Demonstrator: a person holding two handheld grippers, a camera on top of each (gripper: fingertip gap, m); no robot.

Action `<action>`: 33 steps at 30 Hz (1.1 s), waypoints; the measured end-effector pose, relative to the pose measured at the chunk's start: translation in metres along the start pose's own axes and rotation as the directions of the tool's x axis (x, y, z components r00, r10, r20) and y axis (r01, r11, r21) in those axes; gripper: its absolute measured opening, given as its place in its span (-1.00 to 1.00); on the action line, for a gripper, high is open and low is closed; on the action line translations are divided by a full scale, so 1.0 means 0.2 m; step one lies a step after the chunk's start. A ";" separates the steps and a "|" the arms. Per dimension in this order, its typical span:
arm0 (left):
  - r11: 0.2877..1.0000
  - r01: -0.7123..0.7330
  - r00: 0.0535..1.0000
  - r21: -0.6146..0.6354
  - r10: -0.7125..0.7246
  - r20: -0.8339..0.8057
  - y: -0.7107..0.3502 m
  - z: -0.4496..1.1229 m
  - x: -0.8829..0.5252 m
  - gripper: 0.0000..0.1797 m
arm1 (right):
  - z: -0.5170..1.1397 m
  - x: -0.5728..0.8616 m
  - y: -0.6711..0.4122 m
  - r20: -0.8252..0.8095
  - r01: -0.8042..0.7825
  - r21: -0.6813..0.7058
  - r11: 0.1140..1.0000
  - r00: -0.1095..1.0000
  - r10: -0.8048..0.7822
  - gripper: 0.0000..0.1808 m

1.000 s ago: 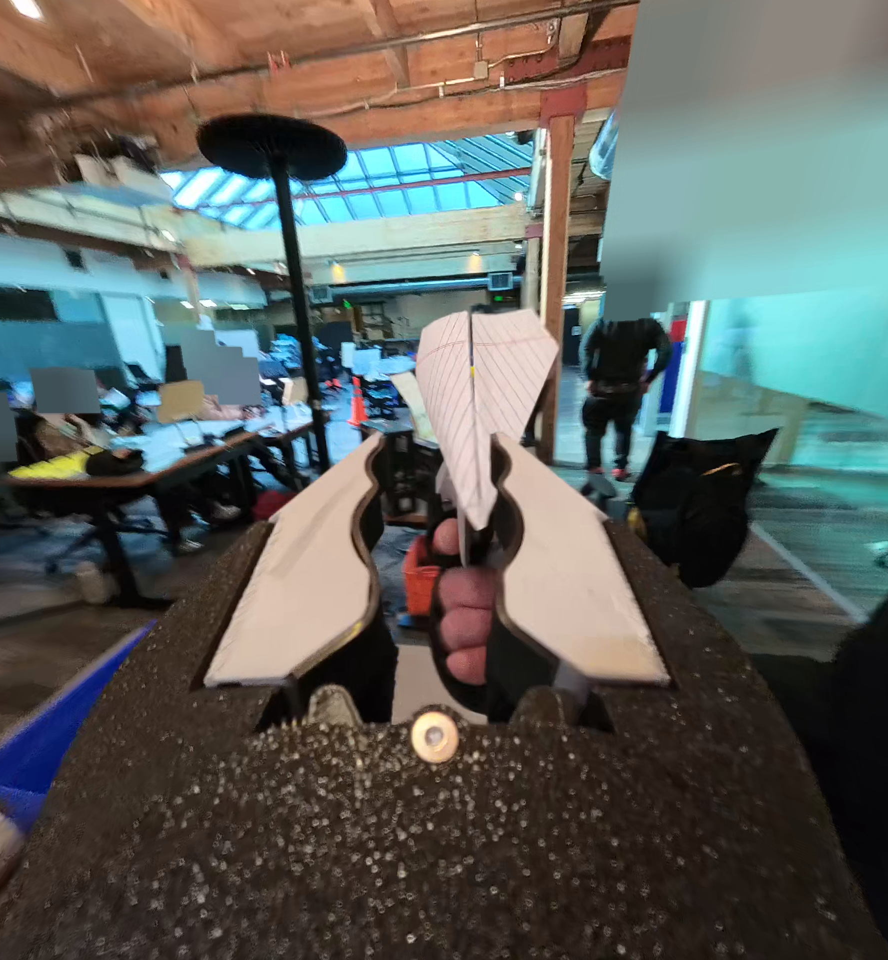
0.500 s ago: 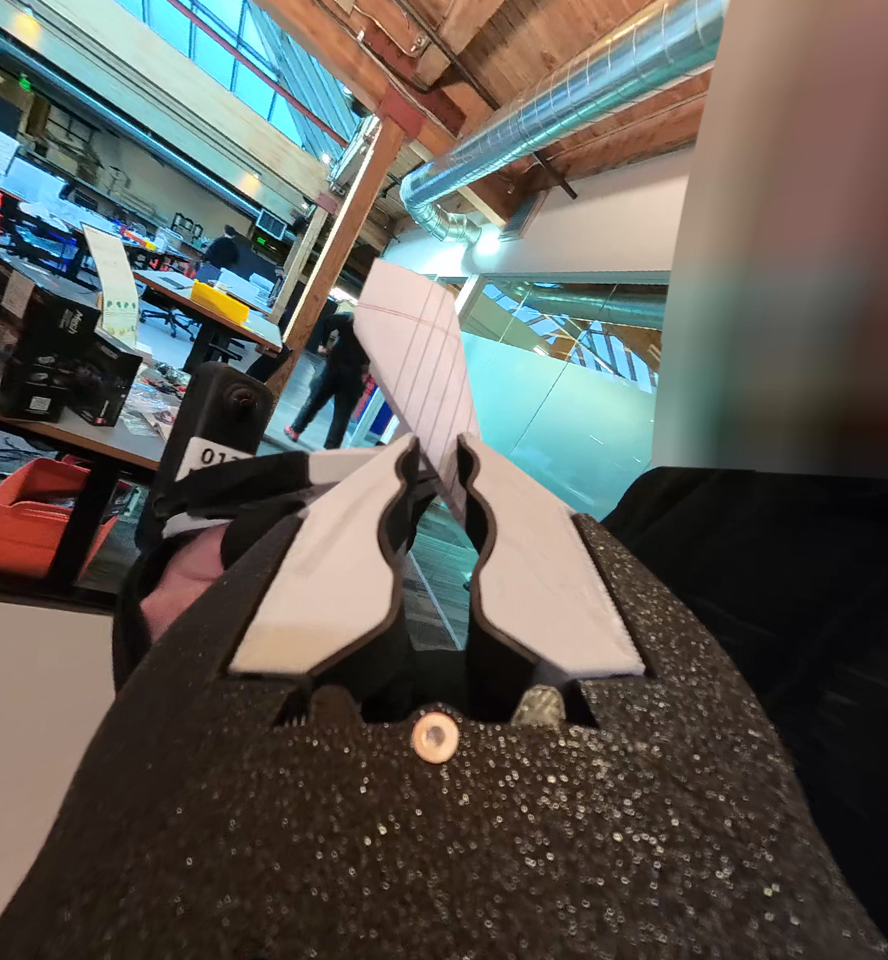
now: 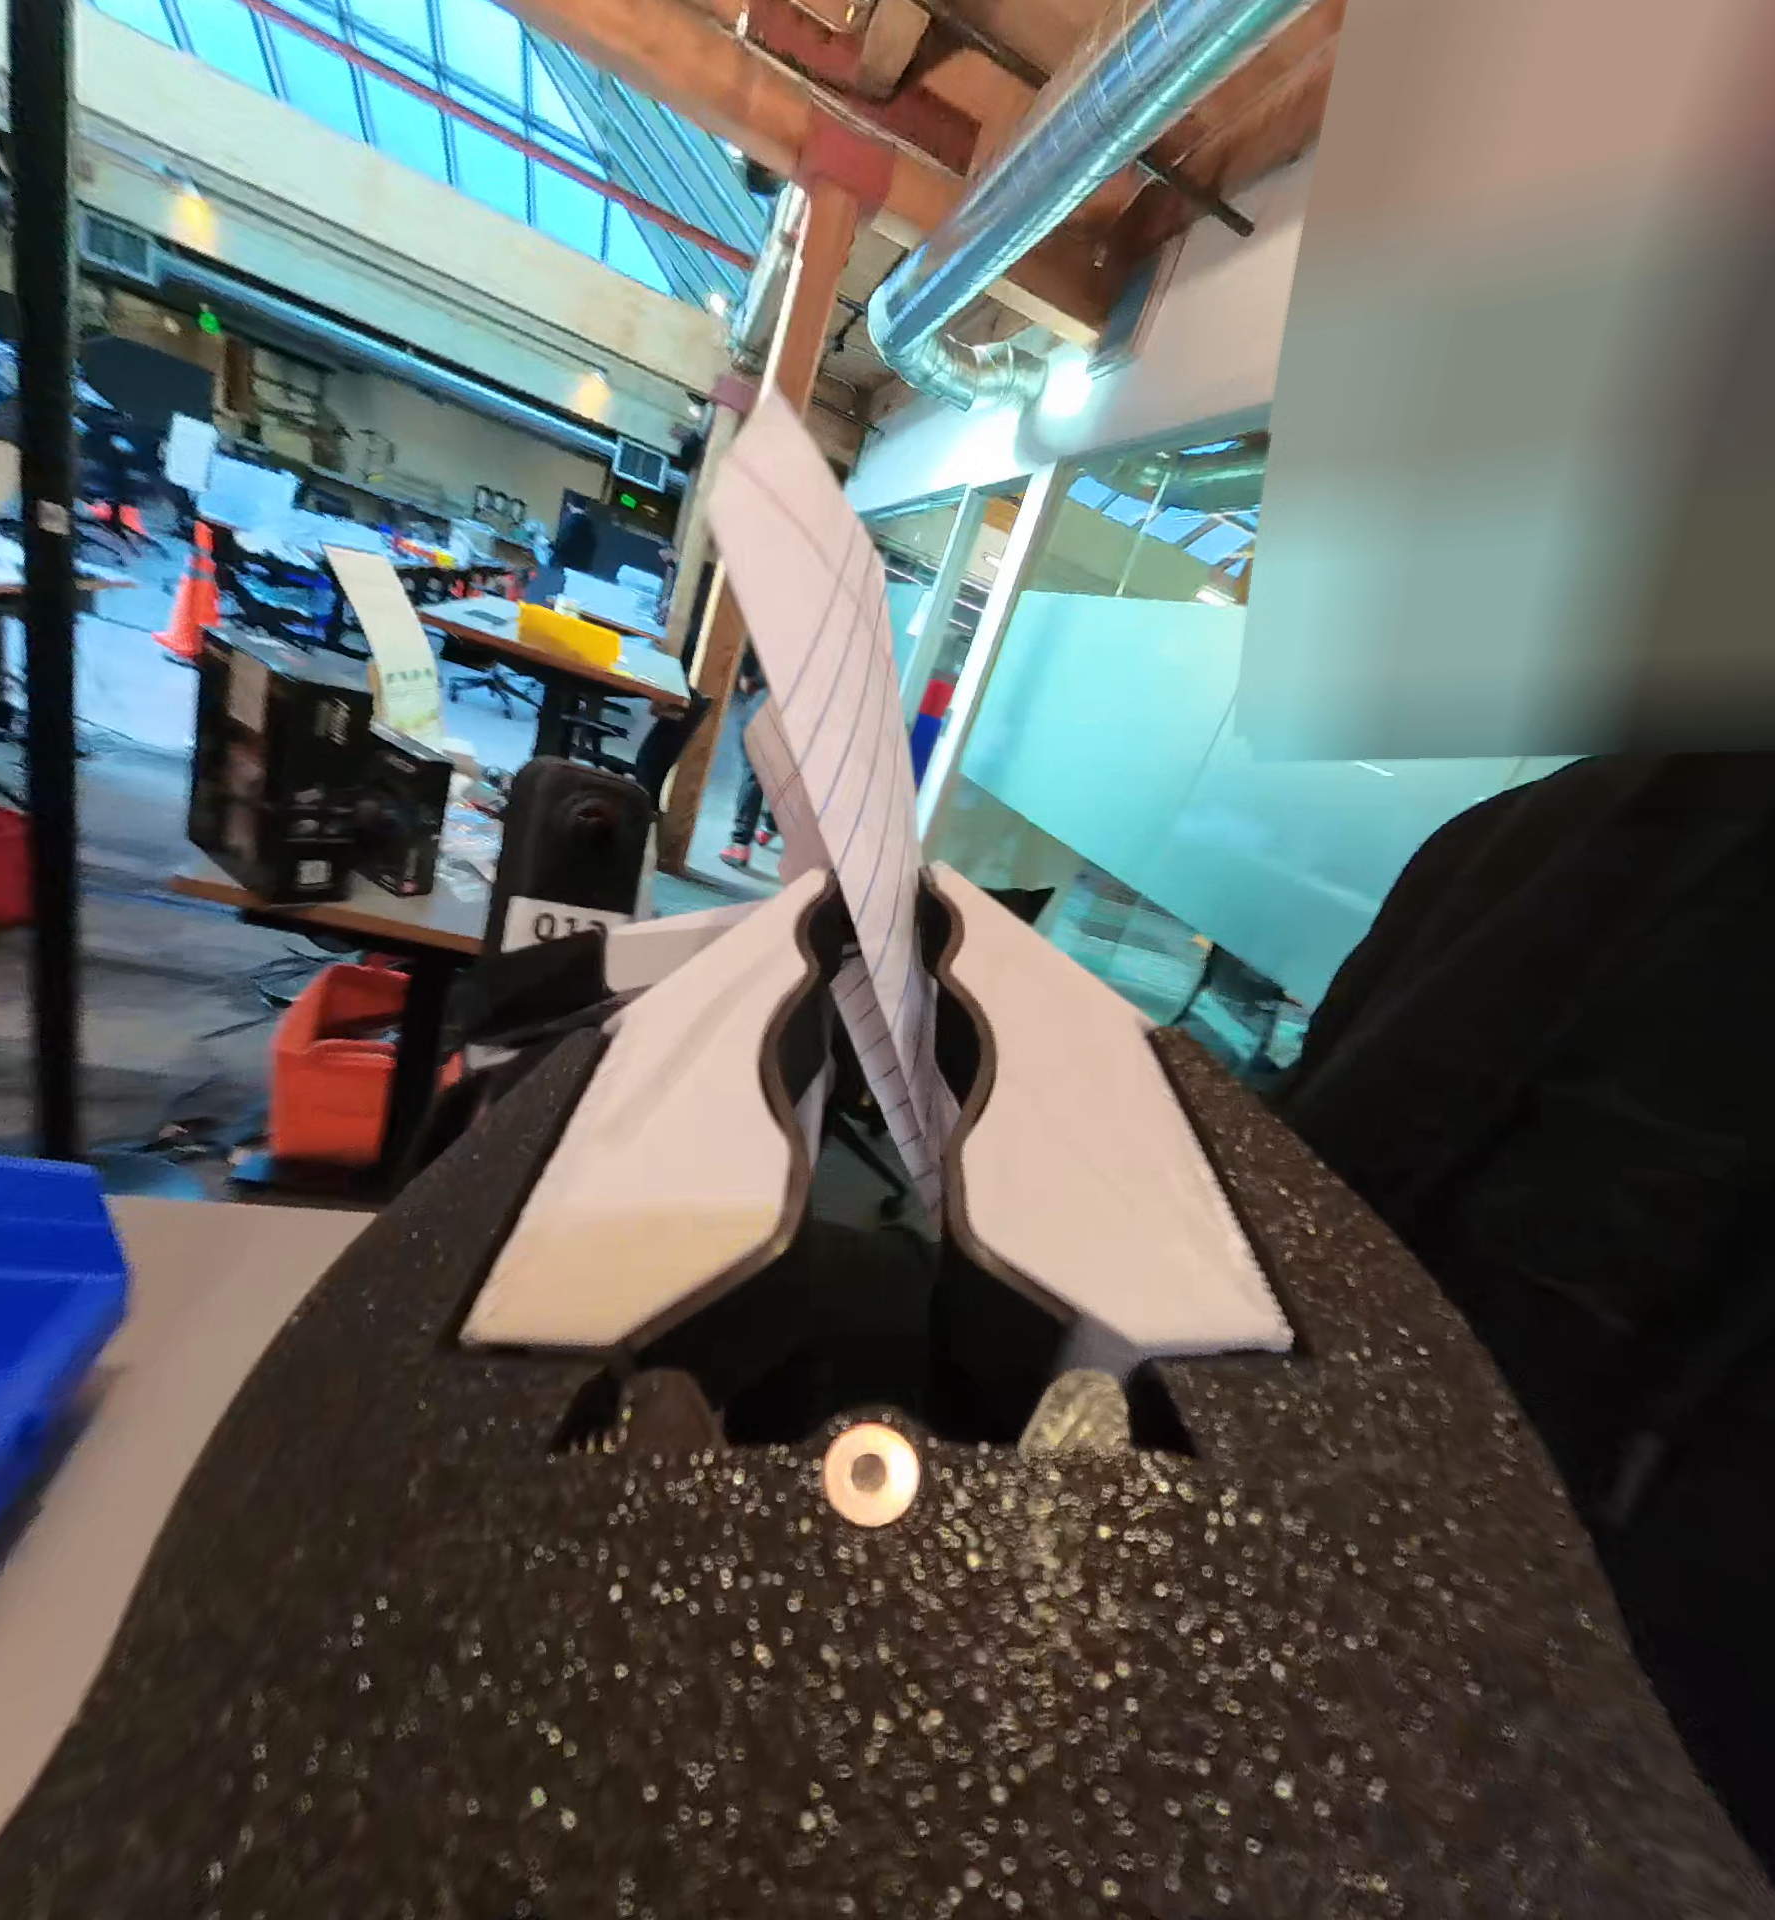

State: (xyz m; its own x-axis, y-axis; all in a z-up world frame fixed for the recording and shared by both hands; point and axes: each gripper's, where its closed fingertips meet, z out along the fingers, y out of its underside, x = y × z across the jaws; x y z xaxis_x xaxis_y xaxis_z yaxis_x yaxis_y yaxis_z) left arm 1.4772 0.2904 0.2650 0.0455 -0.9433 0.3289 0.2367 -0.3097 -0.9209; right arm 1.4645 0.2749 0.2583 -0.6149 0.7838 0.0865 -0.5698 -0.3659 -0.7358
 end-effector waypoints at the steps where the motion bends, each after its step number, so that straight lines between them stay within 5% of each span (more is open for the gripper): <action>1: 1.000 -0.028 0.999 0.008 0.027 0.025 -0.01 -0.01 -0.02 -0.90 | 0.00 0.02 0.00 -0.027 0.004 -0.010 1.000 1.000 -0.005 -1.00; 9: 0.985 -0.147 0.947 -0.092 0.167 0.274 -0.03 -0.07 -0.17 -1.00 | -0.07 0.18 0.02 -0.268 0.052 -0.071 0.996 0.961 -0.069 -1.00; 13: 0.930 -0.311 0.848 -0.197 0.365 0.384 -0.04 -0.12 -0.23 -0.98 | -0.09 0.25 0.02 -0.399 0.059 -0.125 0.990 0.911 -0.104 -1.00; 18: 0.912 -0.338 0.843 -0.230 0.403 0.358 -0.02 -0.16 -0.25 -0.45 | -0.09 0.30 -0.07 -0.459 0.036 -0.043 0.998 0.887 -0.052 -1.00; 23: 0.943 -0.238 0.887 -0.234 0.309 0.343 0.08 -0.16 -0.29 -0.39 | -0.06 0.29 -0.11 -0.451 0.036 0.029 0.999 0.892 -0.019 -1.00; 33: 0.957 -0.256 0.901 0.136 0.185 0.393 -0.13 -0.15 -0.28 -0.71 | -0.03 0.39 -0.04 -0.543 -0.012 0.128 0.992 0.836 0.080 -1.00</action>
State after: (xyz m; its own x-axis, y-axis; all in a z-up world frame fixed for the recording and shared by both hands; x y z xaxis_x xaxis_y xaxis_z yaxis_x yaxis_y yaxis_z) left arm 1.4389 0.3465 0.2640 0.4660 -0.8599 0.2084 0.3471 -0.0390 -0.9370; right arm 1.4254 0.3421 0.2666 -0.2641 0.8983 -0.3512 -0.6274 -0.4366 -0.6448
